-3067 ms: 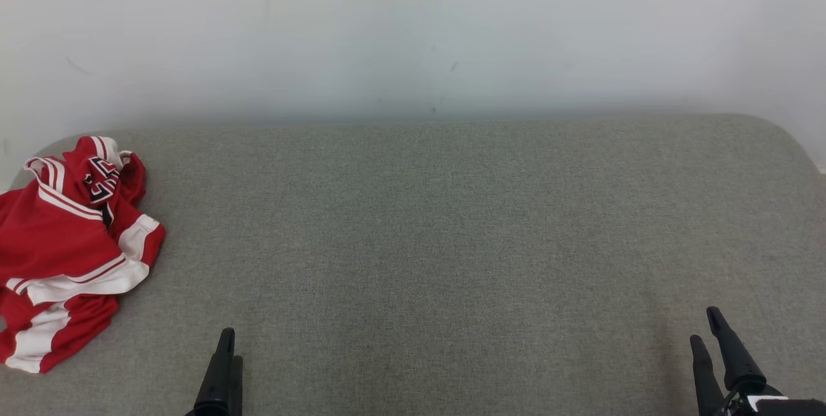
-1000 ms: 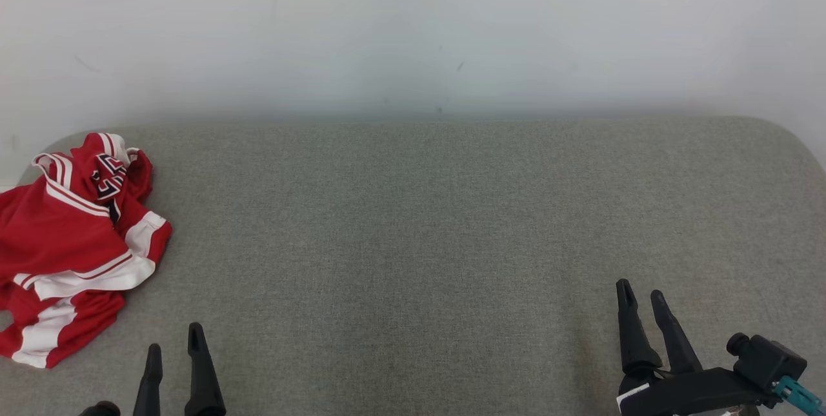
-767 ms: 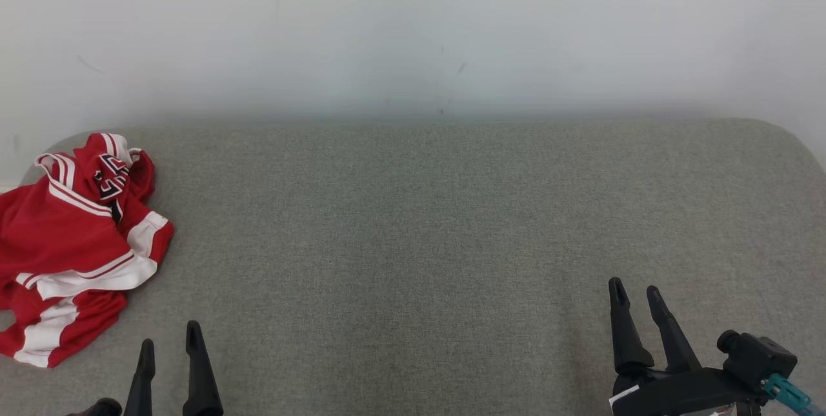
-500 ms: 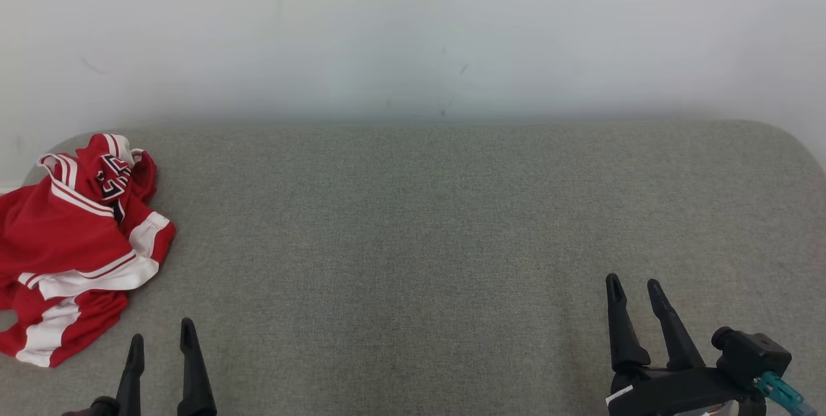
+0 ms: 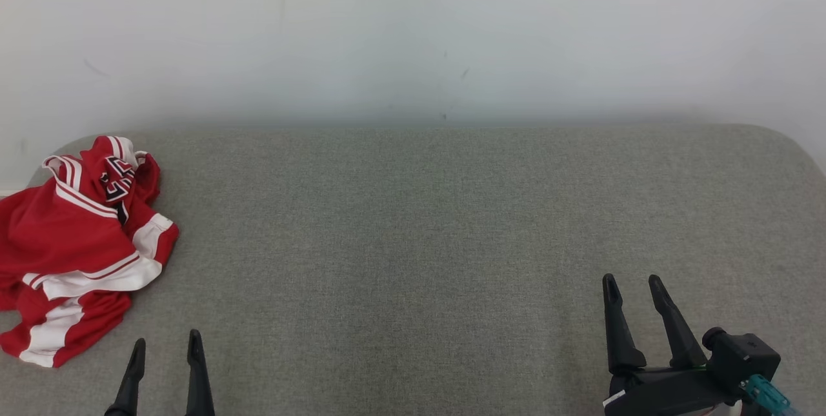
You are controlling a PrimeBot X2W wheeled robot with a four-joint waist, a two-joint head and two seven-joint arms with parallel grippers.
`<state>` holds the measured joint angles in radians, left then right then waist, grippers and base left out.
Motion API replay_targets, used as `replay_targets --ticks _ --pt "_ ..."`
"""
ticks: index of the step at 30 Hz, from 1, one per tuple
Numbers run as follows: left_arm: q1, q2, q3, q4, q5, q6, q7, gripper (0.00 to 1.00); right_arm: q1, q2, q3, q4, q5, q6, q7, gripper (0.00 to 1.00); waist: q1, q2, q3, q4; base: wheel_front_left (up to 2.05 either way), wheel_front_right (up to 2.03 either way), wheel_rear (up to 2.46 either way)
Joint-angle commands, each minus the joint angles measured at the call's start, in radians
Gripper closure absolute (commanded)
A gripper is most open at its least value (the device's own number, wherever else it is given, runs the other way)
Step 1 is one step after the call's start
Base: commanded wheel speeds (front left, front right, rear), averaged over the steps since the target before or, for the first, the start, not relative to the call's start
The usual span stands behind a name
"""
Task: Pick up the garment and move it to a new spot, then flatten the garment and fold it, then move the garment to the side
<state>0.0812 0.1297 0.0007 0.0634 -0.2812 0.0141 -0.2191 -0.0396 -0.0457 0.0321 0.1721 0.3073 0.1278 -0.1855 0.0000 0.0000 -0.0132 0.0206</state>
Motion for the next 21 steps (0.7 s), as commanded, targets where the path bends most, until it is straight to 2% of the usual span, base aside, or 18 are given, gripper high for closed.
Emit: replay_targets --ticks 1,13,21 --pt "0.0 0.006 0.0 -0.001 0.022 -0.003 -0.009 0.0 -0.009 -0.006 0.003 -0.005 -0.02 0.004 -0.009 0.0 0.0 0.0 0.0 0.0 0.0 0.0 0.0" --pt "-0.001 0.028 0.005 0.004 0.115 -0.014 -0.027 0.0 -0.005 -0.006 0.011 -0.005 -0.127 0.004 -0.043 0.0 0.0 0.0 -0.002 0.006 0.0 0.0 0.0" --pt "0.011 0.039 0.007 -0.003 0.163 -0.045 -0.038 0.0 0.001 -0.006 0.014 -0.006 -0.181 0.004 -0.063 0.0 0.0 0.0 -0.004 0.009 0.0 0.0 0.0"
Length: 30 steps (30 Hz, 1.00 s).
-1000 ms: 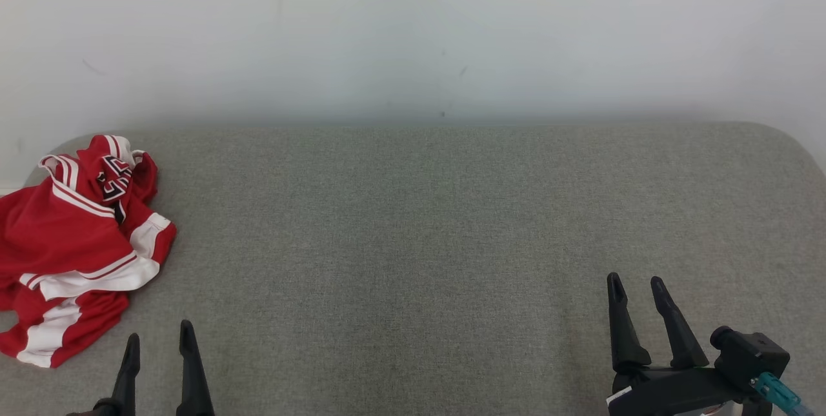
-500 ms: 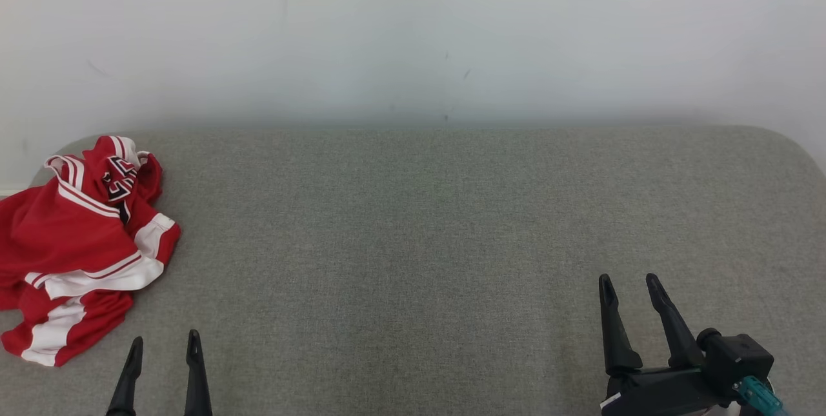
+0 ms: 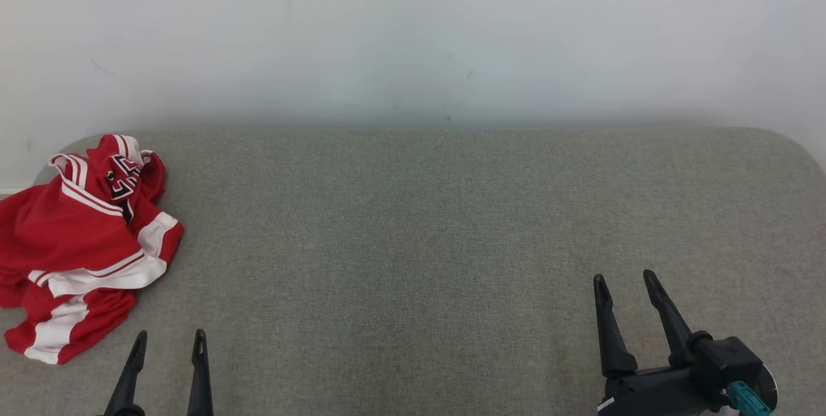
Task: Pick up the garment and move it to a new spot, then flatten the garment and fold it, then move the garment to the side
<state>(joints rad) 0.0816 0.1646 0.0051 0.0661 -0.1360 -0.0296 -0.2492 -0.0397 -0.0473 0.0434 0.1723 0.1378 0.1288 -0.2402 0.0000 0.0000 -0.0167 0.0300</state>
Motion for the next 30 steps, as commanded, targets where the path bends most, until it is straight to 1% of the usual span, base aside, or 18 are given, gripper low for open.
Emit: replay_targets --ticks 1,5,9,12,22,30 --pt "0.012 0.006 0.0 -0.008 0.02 -0.008 -0.009 0.0 0.002 -0.005 0.003 -0.007 -0.018 0.003 -0.01 0.0 0.0 0.0 -0.001 0.001 0.0 0.0 0.0" --pt "0.022 0.012 -0.002 -0.012 0.042 -0.029 -0.013 0.0 0.006 -0.005 0.006 -0.007 -0.042 0.003 -0.02 0.0 0.0 0.0 -0.004 0.002 0.0 0.0 0.0" --pt "0.025 0.011 0.005 -0.011 0.071 -0.034 -0.018 0.0 0.009 -0.005 0.01 -0.005 -0.072 0.004 -0.029 0.0 0.0 0.0 -0.008 0.002 0.0 0.0 0.0" --pt "0.025 0.005 0.009 -0.002 0.061 -0.038 -0.018 0.0 0.014 -0.005 0.005 0.0 -0.07 0.004 -0.026 0.0 0.0 0.0 -0.011 0.002 0.0 0.0 0.0" --pt "0.027 -0.002 0.016 0.059 0.052 -0.035 -0.016 0.0 0.018 -0.005 -0.01 0.024 -0.066 0.004 -0.026 0.0 0.0 0.0 -0.022 -0.002 0.0 0.0 0.0" --pt "0.023 0.009 0.014 0.097 0.048 -0.032 -0.014 0.0 0.004 -0.004 -0.018 0.086 -0.053 0.004 -0.018 0.0 0.0 0.0 -0.03 -0.004 0.0 0.0 0.0"
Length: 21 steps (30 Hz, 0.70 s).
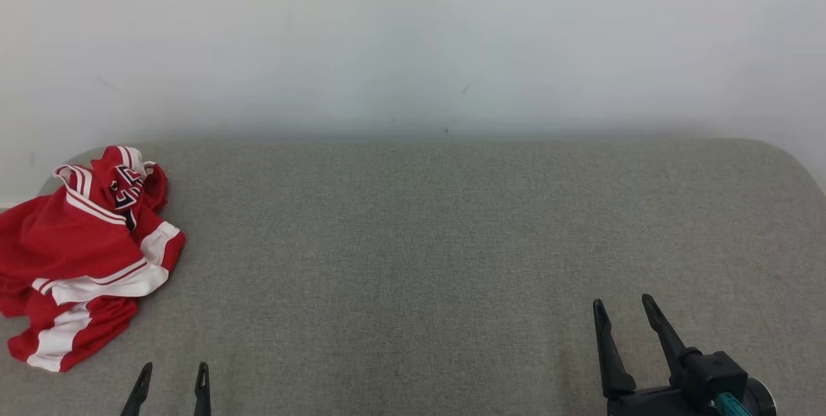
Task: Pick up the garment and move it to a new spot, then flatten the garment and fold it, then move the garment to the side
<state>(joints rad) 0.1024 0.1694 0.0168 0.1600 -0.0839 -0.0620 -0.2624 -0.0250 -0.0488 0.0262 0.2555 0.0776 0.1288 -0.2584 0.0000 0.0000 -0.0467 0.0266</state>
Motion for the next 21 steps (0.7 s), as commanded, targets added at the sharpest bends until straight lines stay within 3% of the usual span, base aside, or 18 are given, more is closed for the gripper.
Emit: replay_targets --ticks 1,21 --pt "0.001 0.006 0.003 0.006 -0.004 0.001 0.002 0.0 -0.013 -0.003 -0.001 0.006 0.009 0.004 0.002 0.0 0.0 0.0 -0.001 -0.001 0.0 0.0 0.0" --pt "0.0 0.014 -0.013 0.017 -0.032 0.01 0.032 0.0 -0.015 -0.003 -0.024 0.013 0.019 0.004 0.044 0.0 0.0 0.0 0.0 -0.006 0.0 0.0 0.0"
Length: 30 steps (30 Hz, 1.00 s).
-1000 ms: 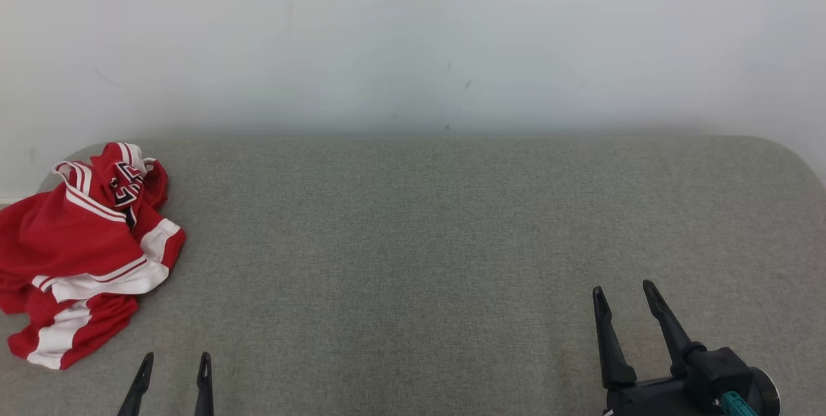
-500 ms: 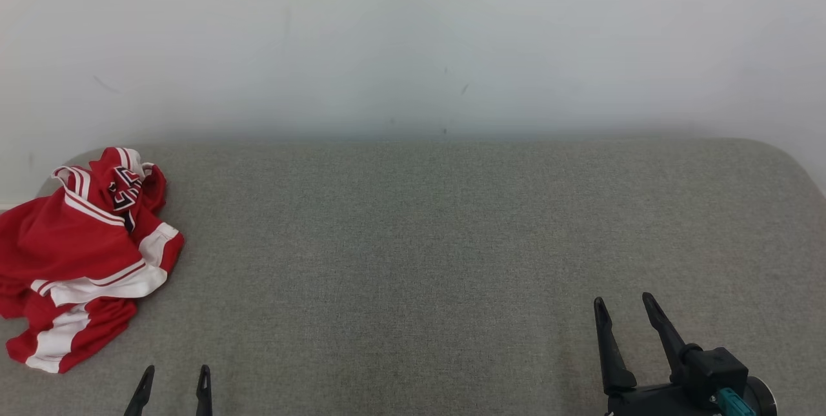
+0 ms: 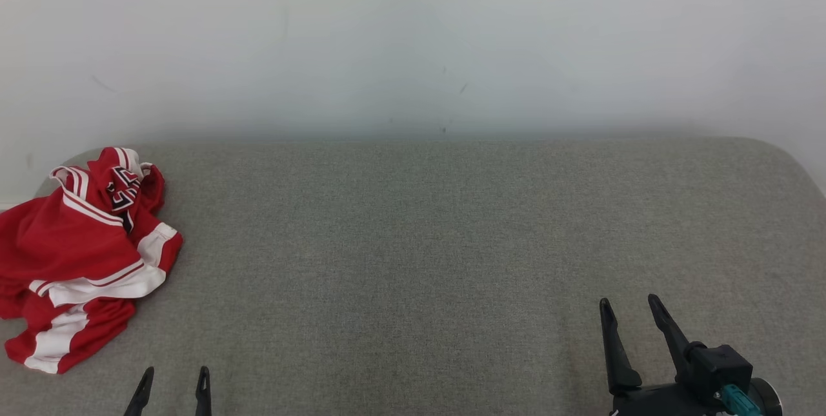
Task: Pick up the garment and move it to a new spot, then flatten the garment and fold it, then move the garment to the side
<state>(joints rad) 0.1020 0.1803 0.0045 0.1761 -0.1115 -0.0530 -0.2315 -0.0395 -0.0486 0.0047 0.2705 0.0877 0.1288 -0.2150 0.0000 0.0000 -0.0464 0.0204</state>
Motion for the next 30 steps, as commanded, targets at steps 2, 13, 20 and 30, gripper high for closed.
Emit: replay_targets --ticks 2,13,20,30 --pt "0.001 0.004 -0.003 0.001 -0.006 0.003 0.003 0.0 0.0 -0.003 -0.004 -0.001 0.01 0.004 0.003 0.0 0.0 0.0 0.0 0.0 0.0 0.0 0.0" --pt "-0.001 0.007 -0.013 0.004 -0.018 0.01 0.007 0.0 0.003 -0.003 -0.008 0.003 0.013 0.004 0.012 0.0 0.0 0.0 0.001 0.0 0.0 0.0 0.0" --pt "0.003 0.009 -0.015 0.001 -0.026 0.016 0.009 0.0 0.006 -0.003 -0.009 0.005 0.014 0.003 0.017 0.0 0.0 0.0 0.001 0.0 0.0 0.0 0.0" --pt "0.008 0.016 -0.016 -0.005 -0.037 0.024 0.012 0.0 0.009 -0.003 -0.008 0.01 0.018 0.004 0.019 0.0 0.0 0.0 0.002 0.006 0.0 0.0 0.0"
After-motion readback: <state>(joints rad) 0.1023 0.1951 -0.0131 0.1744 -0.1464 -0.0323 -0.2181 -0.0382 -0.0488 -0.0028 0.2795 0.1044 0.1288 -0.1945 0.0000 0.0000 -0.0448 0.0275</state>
